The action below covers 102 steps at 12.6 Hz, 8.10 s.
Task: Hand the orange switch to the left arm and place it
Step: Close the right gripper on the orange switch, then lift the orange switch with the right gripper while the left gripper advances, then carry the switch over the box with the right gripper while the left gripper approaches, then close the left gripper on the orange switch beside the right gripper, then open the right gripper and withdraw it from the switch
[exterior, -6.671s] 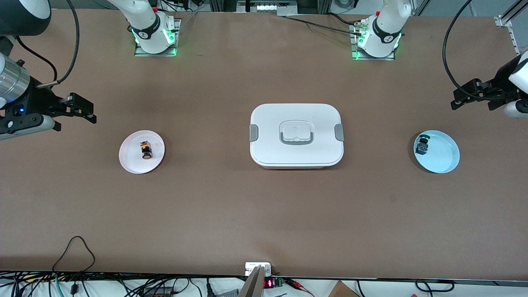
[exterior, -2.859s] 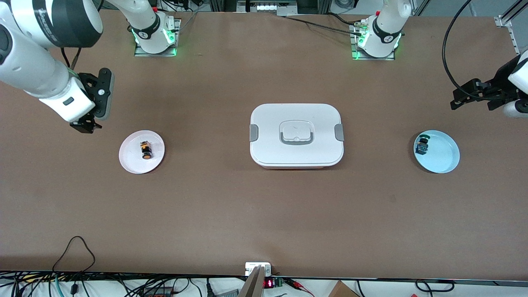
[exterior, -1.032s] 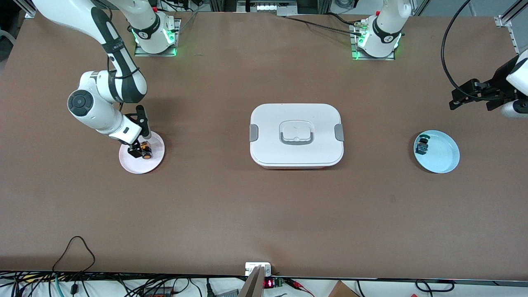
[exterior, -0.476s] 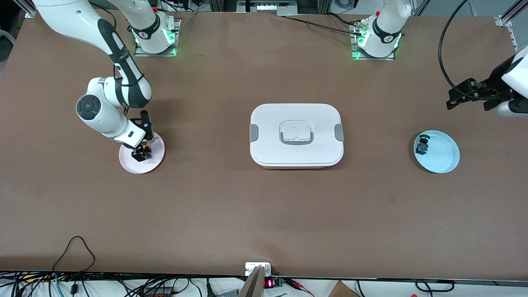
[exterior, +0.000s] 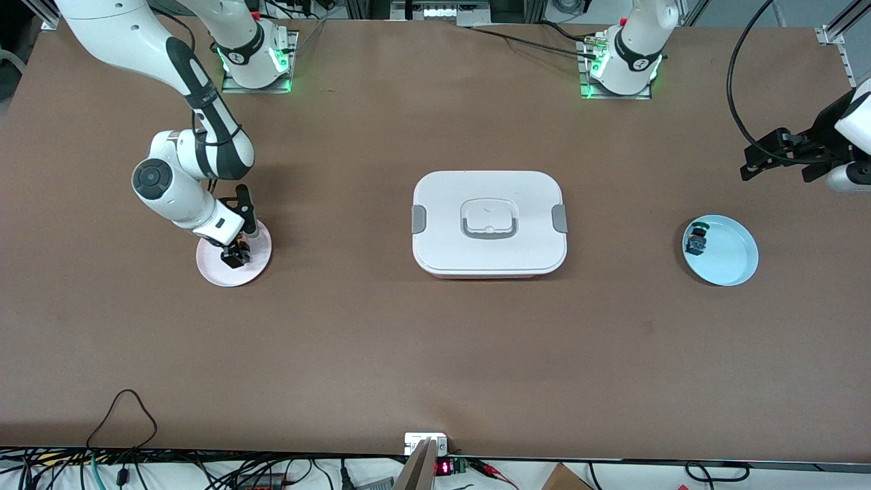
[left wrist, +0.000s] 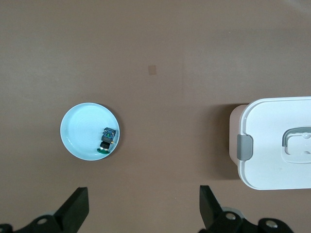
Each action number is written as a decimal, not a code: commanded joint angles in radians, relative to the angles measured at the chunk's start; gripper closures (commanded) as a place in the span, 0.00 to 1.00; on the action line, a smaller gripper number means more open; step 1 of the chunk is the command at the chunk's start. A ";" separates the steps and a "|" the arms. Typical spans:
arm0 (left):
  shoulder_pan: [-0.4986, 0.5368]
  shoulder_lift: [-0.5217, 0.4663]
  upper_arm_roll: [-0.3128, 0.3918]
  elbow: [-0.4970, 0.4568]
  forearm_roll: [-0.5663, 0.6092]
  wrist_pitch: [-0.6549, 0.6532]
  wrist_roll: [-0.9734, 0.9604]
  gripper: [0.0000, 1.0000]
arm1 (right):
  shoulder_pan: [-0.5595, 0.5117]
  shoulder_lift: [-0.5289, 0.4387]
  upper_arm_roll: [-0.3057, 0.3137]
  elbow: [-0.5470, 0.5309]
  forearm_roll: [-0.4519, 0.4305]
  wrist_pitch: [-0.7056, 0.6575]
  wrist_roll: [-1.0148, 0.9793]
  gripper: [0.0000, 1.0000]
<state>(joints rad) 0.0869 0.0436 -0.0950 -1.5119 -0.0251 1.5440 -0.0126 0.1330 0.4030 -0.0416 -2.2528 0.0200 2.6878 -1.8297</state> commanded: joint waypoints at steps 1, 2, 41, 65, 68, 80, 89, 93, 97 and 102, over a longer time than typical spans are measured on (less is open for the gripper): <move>0.010 -0.002 -0.002 0.013 -0.027 -0.012 0.008 0.00 | -0.001 0.013 0.005 0.002 0.017 0.041 -0.020 0.12; 0.010 -0.004 -0.002 0.015 -0.027 -0.010 0.010 0.00 | -0.001 0.013 0.005 0.002 0.017 0.044 -0.020 0.26; 0.034 0.142 -0.118 0.041 -0.430 -0.130 0.039 0.00 | 0.523 -0.107 -0.014 0.564 1.737 -0.398 0.150 1.00; -0.144 0.177 -0.118 -0.275 -1.365 0.192 0.175 0.00 | 0.649 -0.084 -0.014 0.598 1.959 -0.276 -0.014 1.00; -0.167 0.176 -0.120 -0.283 -1.368 0.192 0.172 0.00 | 0.651 -0.081 -0.014 0.596 1.959 -0.275 -0.016 1.00; -0.144 0.167 -0.117 -0.361 -1.526 0.153 0.166 0.00 | 0.651 -0.081 -0.014 0.596 1.959 -0.275 -0.017 1.00; -0.134 0.165 -0.117 -0.361 -1.549 0.120 0.171 0.53 | 0.651 -0.081 -0.014 0.596 1.957 -0.275 -0.019 1.00; -0.134 0.163 -0.115 -0.375 -1.549 0.085 0.175 0.72 | 0.654 -0.081 -0.014 0.596 1.957 -0.275 -0.019 1.00; -0.134 0.167 -0.117 -0.373 -1.549 0.073 0.172 0.86 | 0.649 -0.081 -0.015 0.596 1.956 -0.275 -0.019 1.00; -0.134 0.167 -0.117 -0.373 -1.549 0.071 0.172 0.96 | 0.611 -0.088 -0.026 0.596 1.933 -0.286 0.015 0.00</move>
<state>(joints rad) -0.0521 0.2252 -0.2084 -1.8628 -1.5487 1.6455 0.1495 0.7743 0.3066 -0.0582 -1.6830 1.9606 2.4018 -1.8211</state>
